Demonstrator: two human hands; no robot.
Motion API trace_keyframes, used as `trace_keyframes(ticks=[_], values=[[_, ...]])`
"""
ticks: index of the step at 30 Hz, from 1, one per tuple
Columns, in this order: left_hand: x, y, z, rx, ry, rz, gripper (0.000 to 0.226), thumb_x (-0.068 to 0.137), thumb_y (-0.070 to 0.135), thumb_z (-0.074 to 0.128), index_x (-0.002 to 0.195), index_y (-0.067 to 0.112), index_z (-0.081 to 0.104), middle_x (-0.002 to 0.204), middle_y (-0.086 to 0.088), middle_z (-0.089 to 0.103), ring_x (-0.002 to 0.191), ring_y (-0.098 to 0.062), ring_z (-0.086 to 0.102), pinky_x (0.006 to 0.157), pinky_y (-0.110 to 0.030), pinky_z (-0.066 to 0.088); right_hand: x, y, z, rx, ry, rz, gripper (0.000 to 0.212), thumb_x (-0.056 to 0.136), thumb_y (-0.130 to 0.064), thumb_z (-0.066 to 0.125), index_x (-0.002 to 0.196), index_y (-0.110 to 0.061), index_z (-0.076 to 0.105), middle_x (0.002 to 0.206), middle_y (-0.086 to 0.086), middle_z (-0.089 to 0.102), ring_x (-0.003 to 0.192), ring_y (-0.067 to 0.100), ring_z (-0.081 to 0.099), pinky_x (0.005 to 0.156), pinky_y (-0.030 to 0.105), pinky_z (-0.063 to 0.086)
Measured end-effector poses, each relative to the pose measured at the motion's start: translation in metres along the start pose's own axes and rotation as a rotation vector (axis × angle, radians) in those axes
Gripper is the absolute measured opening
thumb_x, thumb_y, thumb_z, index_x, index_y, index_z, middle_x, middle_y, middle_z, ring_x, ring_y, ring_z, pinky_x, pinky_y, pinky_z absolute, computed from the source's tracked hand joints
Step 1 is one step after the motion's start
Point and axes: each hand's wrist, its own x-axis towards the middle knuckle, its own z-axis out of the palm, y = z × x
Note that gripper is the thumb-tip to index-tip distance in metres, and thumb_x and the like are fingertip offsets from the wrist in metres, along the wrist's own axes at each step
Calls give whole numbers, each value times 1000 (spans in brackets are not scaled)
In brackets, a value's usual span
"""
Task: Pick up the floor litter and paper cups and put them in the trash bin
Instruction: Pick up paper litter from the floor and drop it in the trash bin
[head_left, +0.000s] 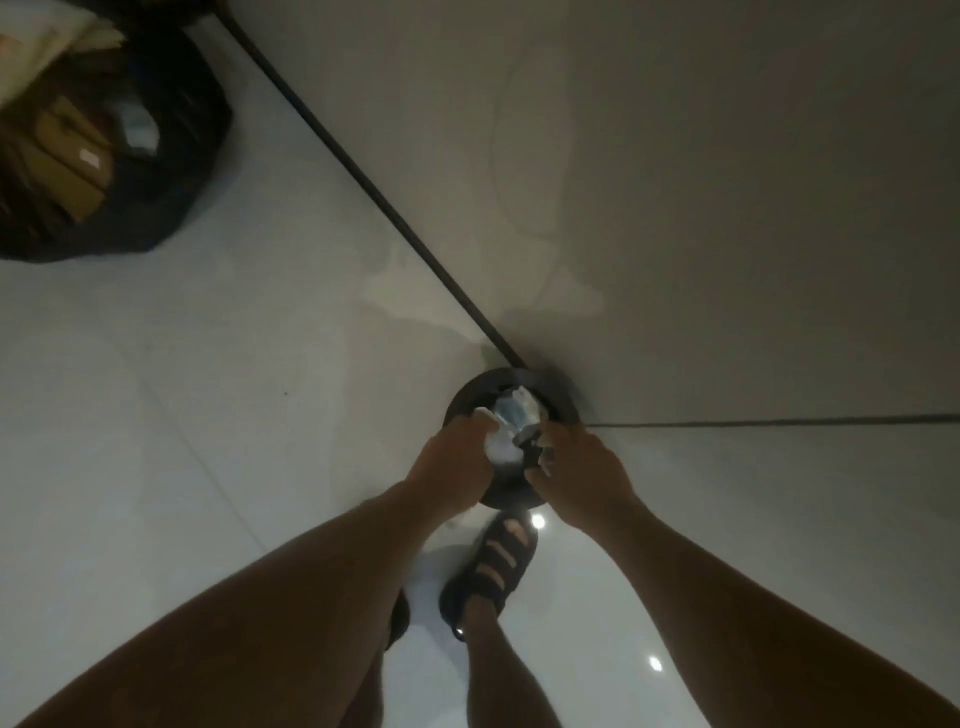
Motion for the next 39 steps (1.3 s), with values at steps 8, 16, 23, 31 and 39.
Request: trace_keyframes(ticks=[8,16,23,31,39], values=[[93,-61,93,28,-67,134,41,92,20,56,131,19,45,129,-6,50,108,-20,57,93,-30,49,87,48,115,-40,56,84,44,90,-46,58,126,-23,47,111,1,62,100,21,61,89,35,51],[70,-87,88,318,12,259,54,85,30,59,135,20,40,136,1,39,128,-17,33,100,-25,30,66,41,122,38,-44,201,55,84,-40,63,134,-27,43,132,-2,49,124,22,46,105,39,40],[36,-38,-3,432,75,300,56,80,34,64,131,18,46,135,-4,43,128,-25,35,96,-35,39,7,4,36,97,14,233,57,89,-42,56,139,-26,36,140,1,42,130,22,40,107,36,37],[-51,62,-82,501,4,441,60,86,38,57,140,20,37,146,-4,34,135,-24,28,106,-37,32,-108,-66,-68,163,138,371,67,89,-49,57,147,-28,32,149,0,35,138,23,30,112,40,33],[-175,140,-123,559,-108,605,63,86,39,55,142,20,34,147,-2,33,135,-24,28,111,-39,30,-286,-112,-110,221,287,608,70,91,-51,55,150,-29,25,156,1,26,142,24,24,112,40,30]])
